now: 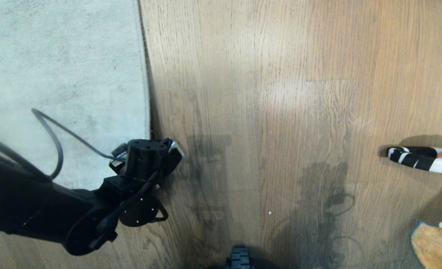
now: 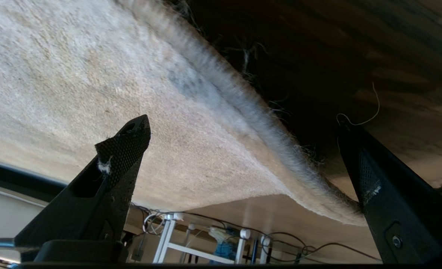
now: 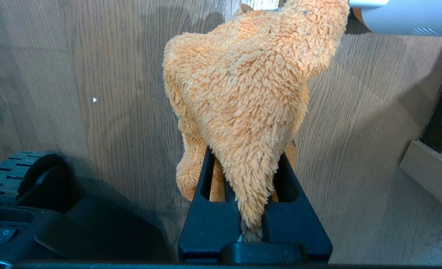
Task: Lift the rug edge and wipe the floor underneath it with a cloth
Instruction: Lift up the carpet
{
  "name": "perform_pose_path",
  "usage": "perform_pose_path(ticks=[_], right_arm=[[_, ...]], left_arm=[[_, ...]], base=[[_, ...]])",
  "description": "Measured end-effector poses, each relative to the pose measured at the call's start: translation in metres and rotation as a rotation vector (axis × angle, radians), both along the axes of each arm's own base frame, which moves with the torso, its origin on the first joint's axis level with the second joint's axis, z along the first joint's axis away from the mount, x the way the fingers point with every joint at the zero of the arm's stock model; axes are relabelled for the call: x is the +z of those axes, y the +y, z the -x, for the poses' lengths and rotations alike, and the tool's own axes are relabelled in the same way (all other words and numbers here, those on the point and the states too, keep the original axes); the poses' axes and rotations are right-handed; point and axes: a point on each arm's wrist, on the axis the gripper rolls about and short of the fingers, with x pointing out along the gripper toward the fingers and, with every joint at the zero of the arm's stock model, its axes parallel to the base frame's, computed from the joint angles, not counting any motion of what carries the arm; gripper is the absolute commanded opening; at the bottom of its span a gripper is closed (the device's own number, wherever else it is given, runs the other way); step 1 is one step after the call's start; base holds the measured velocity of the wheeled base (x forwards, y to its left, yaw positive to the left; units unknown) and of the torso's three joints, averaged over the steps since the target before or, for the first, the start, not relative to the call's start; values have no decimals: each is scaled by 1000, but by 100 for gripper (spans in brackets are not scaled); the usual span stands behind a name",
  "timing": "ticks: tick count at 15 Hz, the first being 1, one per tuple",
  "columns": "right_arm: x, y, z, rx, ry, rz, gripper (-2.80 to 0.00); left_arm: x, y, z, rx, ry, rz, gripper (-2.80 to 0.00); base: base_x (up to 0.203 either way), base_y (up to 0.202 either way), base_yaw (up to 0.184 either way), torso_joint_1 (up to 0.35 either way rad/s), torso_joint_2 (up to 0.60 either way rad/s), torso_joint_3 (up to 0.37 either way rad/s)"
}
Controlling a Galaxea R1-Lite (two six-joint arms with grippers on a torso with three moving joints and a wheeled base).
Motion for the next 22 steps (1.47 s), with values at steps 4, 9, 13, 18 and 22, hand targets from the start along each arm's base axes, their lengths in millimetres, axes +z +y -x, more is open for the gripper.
perform_pose_path(ticks=[4,9,13,18,22], right_arm=[[0,0,0,-1,0,0,-280],[0,0,0,0,0,0,-280],[0,0,0,-1,0,0,-280],[0,0,0,0,0,0,-280],[0,0,0,0,0,0,-280]], left_arm=[[0,5,-1,13,4,-10,0],[9,11,-7,33,-53,-71,0],[17,19,-11,43,-129,-142,0],[3,19,-6,79,-211,-159,0],[-16,12,1,105,-182,-180,0]], base=[[0,0,0,0,0,0],[0,0,0,0,0,0],[0,0,0,0,0,0],[0,0,0,0,0,0],[0,0,0,0,0,0]])
